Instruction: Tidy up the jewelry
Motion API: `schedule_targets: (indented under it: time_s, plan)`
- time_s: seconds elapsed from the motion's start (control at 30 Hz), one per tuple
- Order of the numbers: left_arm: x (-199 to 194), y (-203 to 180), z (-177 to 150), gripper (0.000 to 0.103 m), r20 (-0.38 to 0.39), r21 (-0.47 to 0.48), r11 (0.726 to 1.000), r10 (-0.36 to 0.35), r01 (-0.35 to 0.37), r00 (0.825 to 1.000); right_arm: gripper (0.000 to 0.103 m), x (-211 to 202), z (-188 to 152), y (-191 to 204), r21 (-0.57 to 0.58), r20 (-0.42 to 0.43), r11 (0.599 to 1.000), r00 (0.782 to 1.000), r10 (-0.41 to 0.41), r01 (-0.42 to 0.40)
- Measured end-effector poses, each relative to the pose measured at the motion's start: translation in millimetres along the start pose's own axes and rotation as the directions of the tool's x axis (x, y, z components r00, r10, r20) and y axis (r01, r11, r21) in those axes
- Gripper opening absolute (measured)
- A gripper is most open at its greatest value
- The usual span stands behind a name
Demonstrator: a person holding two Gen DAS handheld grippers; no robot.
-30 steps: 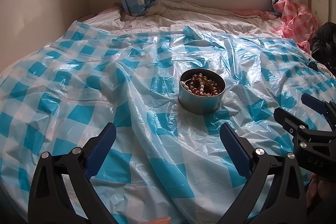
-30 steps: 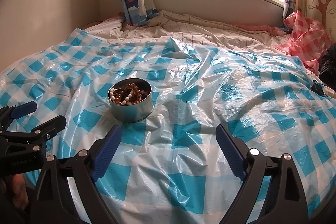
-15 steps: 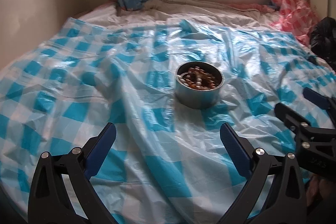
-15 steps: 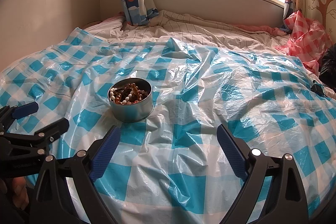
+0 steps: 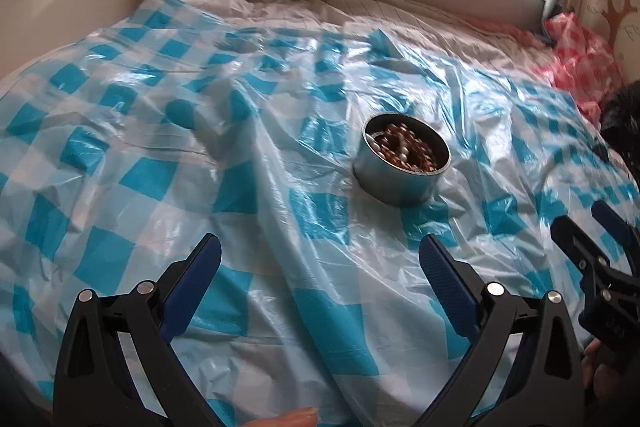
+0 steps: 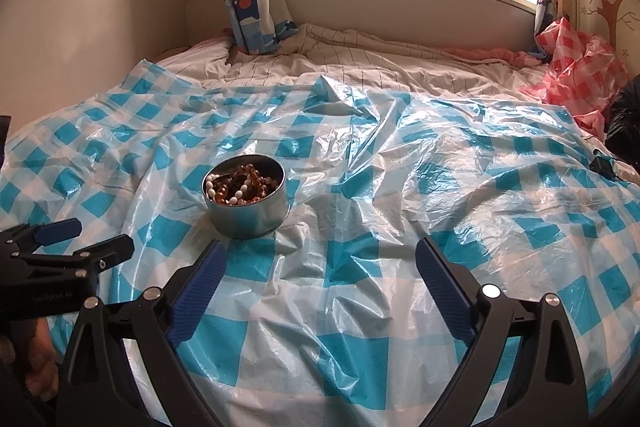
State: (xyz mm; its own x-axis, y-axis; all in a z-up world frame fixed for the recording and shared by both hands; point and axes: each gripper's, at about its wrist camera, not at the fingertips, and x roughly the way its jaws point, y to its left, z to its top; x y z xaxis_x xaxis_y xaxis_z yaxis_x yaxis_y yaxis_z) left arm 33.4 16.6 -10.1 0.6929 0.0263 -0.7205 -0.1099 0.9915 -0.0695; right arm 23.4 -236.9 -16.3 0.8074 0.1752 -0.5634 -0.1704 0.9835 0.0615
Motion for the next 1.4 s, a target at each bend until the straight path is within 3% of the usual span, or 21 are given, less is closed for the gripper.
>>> schedule_targets:
  time_s: [0.4,1.4]
  plan:
    - [-5,-13,-2,0.095,0.016,0.07,0.996,0.061,-0.062,0.998,0.095,-9,0,3,-0.022,0.026,1.0,1.0,0.005,-0.005]
    - [-5,-14,-2,0.095,0.014,0.067,0.996,0.06,-0.061,0.998,0.095,-8,-1,6,-0.029,0.022,1.0,1.0,0.002,-0.002]
